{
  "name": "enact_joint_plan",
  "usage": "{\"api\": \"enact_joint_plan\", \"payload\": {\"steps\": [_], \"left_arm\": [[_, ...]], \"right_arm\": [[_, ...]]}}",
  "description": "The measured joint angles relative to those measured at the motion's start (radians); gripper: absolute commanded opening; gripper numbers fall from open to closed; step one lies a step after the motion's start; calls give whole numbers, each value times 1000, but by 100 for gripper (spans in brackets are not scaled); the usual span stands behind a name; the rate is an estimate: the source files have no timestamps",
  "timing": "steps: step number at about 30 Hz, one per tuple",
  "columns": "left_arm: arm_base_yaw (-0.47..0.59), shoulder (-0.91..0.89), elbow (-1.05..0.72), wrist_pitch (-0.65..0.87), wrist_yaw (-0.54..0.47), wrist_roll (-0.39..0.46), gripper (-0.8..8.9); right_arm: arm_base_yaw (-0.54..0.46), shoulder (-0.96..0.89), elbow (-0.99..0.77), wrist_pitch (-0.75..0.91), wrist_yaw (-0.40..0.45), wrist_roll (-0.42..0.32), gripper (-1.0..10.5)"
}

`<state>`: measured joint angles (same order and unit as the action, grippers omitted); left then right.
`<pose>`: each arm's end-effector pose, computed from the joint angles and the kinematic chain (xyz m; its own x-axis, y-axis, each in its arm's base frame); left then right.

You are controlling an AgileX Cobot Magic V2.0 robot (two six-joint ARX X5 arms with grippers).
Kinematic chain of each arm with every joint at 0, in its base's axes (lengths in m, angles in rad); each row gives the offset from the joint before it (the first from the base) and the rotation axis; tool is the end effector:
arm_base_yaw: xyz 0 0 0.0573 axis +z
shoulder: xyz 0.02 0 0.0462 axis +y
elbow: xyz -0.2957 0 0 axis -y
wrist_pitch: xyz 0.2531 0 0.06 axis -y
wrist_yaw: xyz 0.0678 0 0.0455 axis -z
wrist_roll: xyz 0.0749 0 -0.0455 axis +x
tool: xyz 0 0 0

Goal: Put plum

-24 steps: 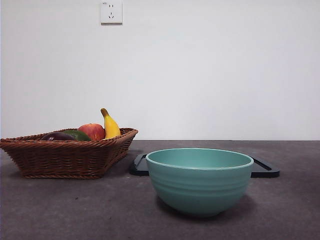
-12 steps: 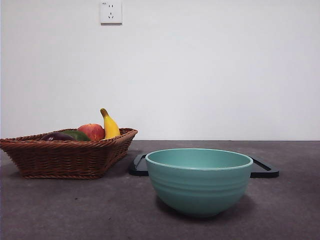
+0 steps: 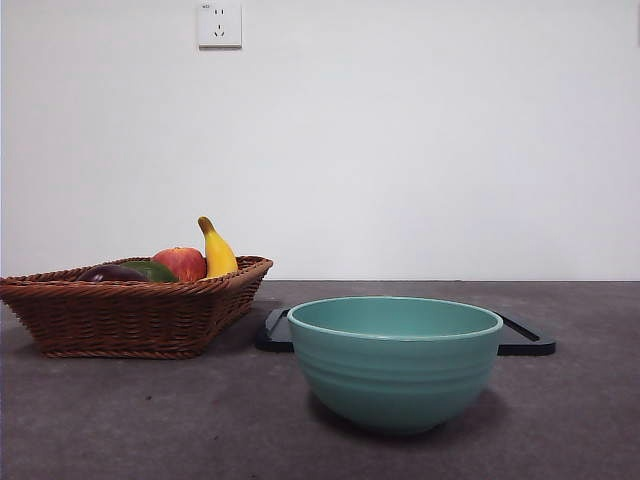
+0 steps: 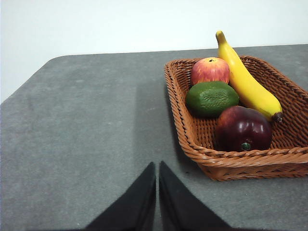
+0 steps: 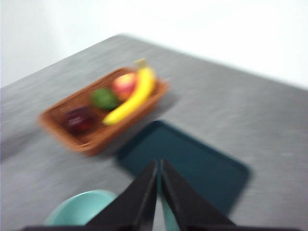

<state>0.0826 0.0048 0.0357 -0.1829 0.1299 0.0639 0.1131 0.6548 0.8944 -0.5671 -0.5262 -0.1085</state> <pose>0.1163 -0.0001 0.1512 0.9875 -0.0482 -0.1501 0.0553 0.9975 0.0435 0.1375 0.0535 0.3593 0.7568 0.5914 -0.2782 -0.6014 0.7969 0.0581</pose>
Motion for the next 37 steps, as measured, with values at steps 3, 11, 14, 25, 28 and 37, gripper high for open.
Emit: {"api": "enact_joint_plan", "payload": {"steps": [3, 11, 14, 25, 28, 37], "left_arm": [[0, 0, 0, 0, 0, 0, 9], [0, 0, 0, 0, 0, 0, 9], [0, 0, 0, 0, 0, 0, 9], [0, 0, 0, 0, 0, 0, 9], [0, 0, 0, 0, 0, 0, 9], [0, 0, 0, 0, 0, -2, 9]], "right_arm": [[-85, -109, -159, 133, 6, 0, 7], [-154, -347, -512, 419, 93, 1, 7], [-154, -418, -604, 467, 182, 8, 7], [-154, -607, -846, 524, 372, 70, 7], [-154, -636, -879, 492, 373, 91, 7], [-154, -650, -879, 416, 412, 106, 7]]}}
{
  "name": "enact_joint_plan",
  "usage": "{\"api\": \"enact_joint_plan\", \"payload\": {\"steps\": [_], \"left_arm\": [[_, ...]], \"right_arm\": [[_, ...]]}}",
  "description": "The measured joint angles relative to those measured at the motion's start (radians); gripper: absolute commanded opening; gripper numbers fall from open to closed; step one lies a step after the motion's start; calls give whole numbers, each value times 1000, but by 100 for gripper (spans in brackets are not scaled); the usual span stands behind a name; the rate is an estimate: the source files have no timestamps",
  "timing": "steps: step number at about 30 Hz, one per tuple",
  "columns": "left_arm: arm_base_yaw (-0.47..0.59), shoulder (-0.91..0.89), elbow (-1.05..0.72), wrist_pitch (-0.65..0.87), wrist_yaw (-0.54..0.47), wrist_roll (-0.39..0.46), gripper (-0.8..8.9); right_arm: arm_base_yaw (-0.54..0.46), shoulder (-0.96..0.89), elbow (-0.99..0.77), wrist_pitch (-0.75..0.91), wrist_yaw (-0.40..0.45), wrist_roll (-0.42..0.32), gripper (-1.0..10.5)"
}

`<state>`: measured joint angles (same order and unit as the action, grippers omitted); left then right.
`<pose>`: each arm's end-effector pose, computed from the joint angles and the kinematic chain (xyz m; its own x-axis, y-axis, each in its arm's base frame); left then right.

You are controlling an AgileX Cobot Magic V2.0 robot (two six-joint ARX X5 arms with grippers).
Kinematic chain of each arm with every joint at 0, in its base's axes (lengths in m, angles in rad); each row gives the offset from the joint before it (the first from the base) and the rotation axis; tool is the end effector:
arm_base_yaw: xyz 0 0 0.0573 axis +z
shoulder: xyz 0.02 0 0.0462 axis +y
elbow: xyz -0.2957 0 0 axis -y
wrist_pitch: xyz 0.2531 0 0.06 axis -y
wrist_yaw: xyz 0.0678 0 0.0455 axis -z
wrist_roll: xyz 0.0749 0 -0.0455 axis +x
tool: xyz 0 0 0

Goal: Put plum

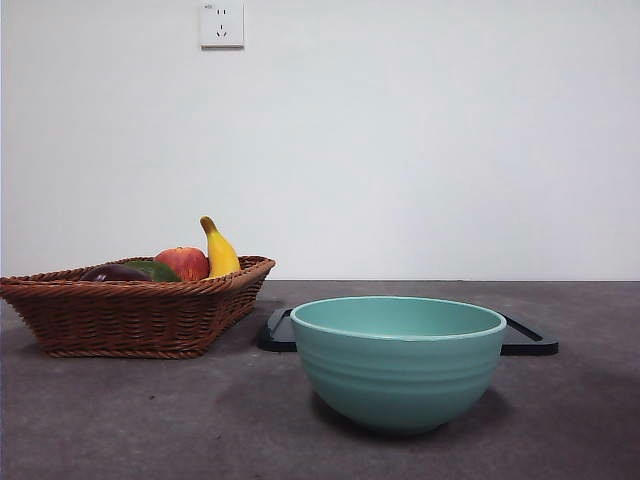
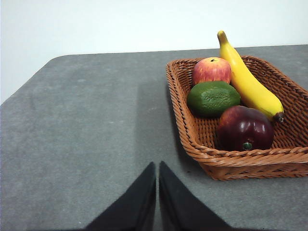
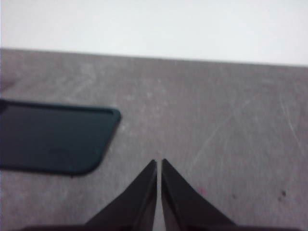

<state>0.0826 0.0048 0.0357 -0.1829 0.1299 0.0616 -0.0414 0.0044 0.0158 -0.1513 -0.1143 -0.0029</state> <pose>0.1163 -0.0001 0.1512 0.9875 -0.0482 -0.1501 0.0550 0.9976 0.0413 0.1178 0.0037 0.1479 0.9876 0.0732 -0.1385 -0.0721 0.9973 0.0130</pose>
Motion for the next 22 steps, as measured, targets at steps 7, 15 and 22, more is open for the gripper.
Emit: {"api": "enact_joint_plan", "payload": {"steps": [7, 15, 22], "left_arm": [[0, 0, 0, 0, 0, 0, 9], [0, 0, 0, 0, 0, 0, 9], [0, 0, 0, 0, 0, 0, 9]], "right_arm": [[0, 1, 1, -15, 11, 1, 7], [0, 1, 0, -11, 10, 1, 7], [0, 1, 0, -11, 10, 1, 7]]}}
